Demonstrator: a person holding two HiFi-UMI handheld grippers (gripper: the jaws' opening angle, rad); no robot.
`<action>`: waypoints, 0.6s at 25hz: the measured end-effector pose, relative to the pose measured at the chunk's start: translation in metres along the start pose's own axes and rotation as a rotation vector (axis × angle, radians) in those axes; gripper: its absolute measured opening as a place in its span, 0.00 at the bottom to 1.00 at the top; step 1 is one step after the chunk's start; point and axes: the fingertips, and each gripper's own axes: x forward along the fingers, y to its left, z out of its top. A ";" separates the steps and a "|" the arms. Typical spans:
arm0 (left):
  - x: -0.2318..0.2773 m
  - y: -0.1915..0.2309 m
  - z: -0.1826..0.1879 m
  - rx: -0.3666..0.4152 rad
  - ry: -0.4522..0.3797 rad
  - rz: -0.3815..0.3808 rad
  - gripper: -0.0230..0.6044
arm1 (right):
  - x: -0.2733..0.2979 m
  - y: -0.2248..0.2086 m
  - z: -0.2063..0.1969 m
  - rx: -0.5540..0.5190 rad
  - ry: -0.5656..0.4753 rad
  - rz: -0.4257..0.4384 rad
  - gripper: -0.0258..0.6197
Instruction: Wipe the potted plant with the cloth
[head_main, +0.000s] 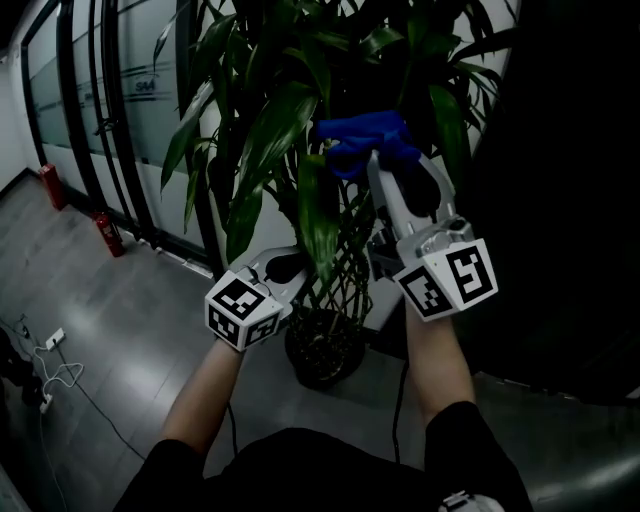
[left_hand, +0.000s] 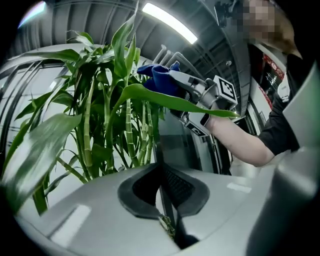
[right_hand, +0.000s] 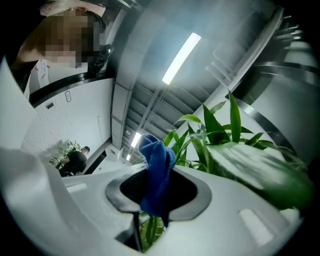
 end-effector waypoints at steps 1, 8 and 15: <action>0.003 0.003 0.001 0.008 0.005 0.002 0.05 | 0.004 0.006 -0.005 -0.002 0.013 0.017 0.20; 0.005 0.021 0.018 0.096 -0.002 0.021 0.05 | 0.005 0.047 -0.061 -0.082 0.142 0.117 0.20; 0.008 0.012 0.021 0.176 0.009 -0.002 0.05 | -0.001 0.065 -0.087 -0.135 0.227 0.160 0.20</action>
